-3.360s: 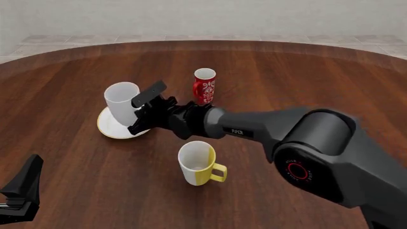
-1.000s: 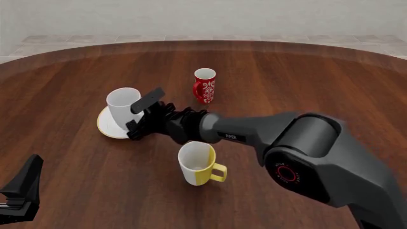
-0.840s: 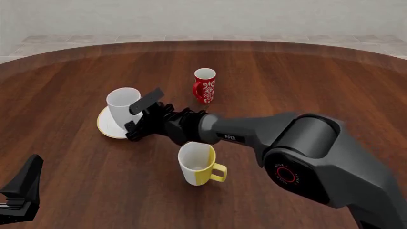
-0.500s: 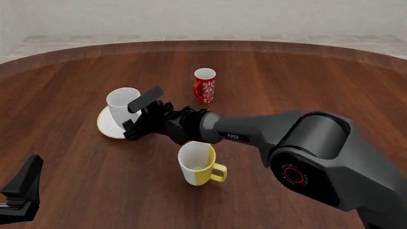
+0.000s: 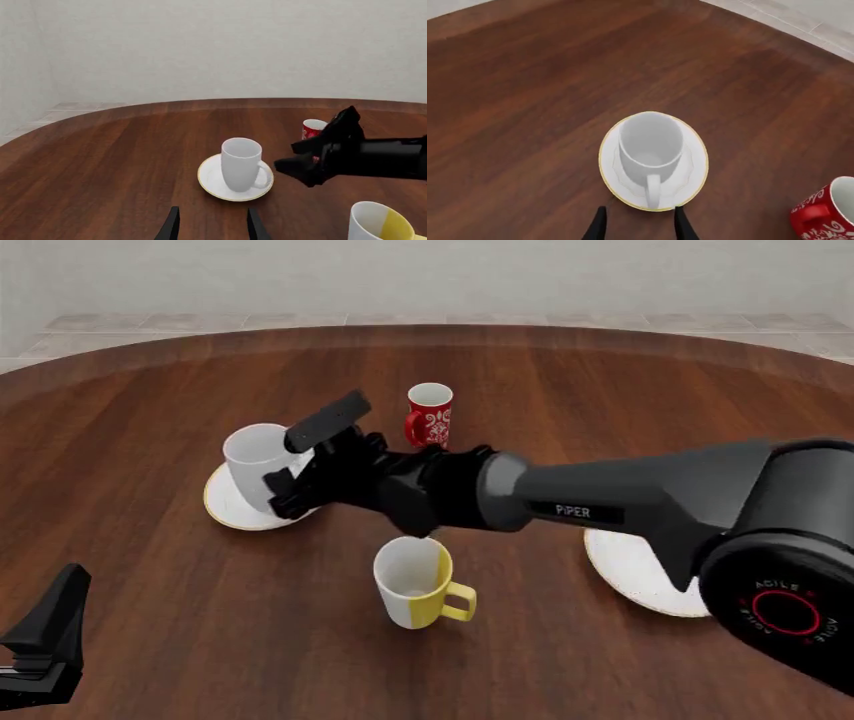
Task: Put the white mug on the left plate.
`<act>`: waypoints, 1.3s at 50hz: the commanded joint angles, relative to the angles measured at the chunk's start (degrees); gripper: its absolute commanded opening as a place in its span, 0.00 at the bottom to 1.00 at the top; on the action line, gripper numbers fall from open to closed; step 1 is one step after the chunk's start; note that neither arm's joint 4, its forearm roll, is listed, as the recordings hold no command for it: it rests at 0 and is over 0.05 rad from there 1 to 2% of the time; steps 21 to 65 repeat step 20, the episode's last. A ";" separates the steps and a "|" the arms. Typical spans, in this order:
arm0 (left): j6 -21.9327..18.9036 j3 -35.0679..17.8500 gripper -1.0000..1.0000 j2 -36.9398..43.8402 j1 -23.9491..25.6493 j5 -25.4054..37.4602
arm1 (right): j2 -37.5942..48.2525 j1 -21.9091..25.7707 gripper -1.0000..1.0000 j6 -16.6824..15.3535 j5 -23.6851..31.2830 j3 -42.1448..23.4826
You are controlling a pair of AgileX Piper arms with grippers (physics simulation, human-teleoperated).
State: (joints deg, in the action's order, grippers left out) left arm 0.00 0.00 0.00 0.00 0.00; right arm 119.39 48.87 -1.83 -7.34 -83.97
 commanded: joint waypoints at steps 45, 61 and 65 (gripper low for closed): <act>0.00 0.00 1.00 0.00 0.00 0.00 | -22.36 0.66 1.00 2.22 -6.71 23.91; 0.00 0.00 1.00 0.00 0.00 0.00 | -22.36 0.66 1.00 2.22 -6.71 23.91; 0.00 0.00 1.00 0.00 0.00 0.00 | -22.36 0.66 1.00 2.22 -6.71 23.91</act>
